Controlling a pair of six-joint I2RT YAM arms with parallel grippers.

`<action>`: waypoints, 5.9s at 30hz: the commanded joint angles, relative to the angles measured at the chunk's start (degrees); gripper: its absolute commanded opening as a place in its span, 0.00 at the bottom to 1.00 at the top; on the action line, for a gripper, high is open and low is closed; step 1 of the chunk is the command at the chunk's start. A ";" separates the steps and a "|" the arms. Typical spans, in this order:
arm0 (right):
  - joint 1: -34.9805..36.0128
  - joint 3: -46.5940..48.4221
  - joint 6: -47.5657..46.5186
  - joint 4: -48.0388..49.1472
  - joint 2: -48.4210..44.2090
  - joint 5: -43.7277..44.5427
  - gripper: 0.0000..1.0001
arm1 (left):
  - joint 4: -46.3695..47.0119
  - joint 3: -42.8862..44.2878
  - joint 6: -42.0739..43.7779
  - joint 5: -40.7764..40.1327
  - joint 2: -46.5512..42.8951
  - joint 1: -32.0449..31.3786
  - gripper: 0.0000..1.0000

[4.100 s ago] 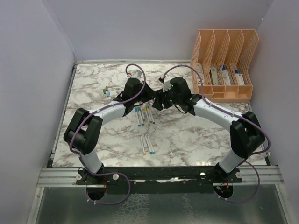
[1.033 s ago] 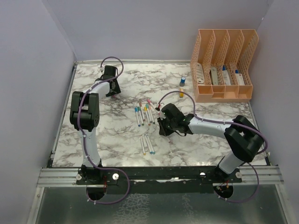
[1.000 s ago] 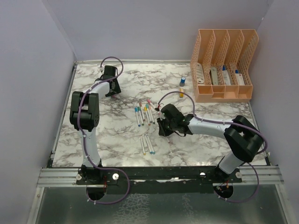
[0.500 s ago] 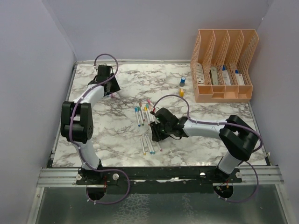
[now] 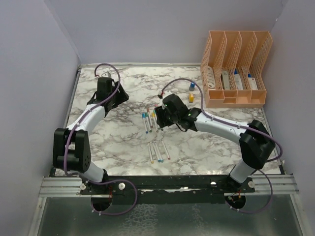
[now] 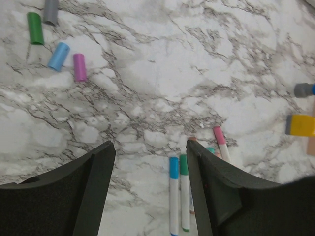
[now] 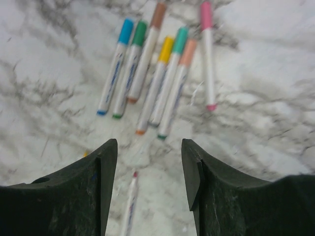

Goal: Open the pen caps

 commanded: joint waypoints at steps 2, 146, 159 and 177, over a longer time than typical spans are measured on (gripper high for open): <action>-6.45 8.72 -12.24 -2.73 8.17 7.10 0.54 | 8.69 -6.04 -4.62 6.89 -7.97 -1.60 0.71; -13.82 2.91 -7.20 10.27 -0.60 -21.84 0.10 | 35.59 -3.24 -27.91 10.00 4.68 -25.87 0.00; -13.44 -6.50 -6.06 8.66 -5.28 -25.83 0.01 | 34.46 1.95 -24.07 8.49 6.17 -14.40 0.00; -12.98 -14.06 -6.11 3.79 -9.61 -18.79 0.01 | 11.64 9.69 -10.08 1.84 12.87 -4.53 0.00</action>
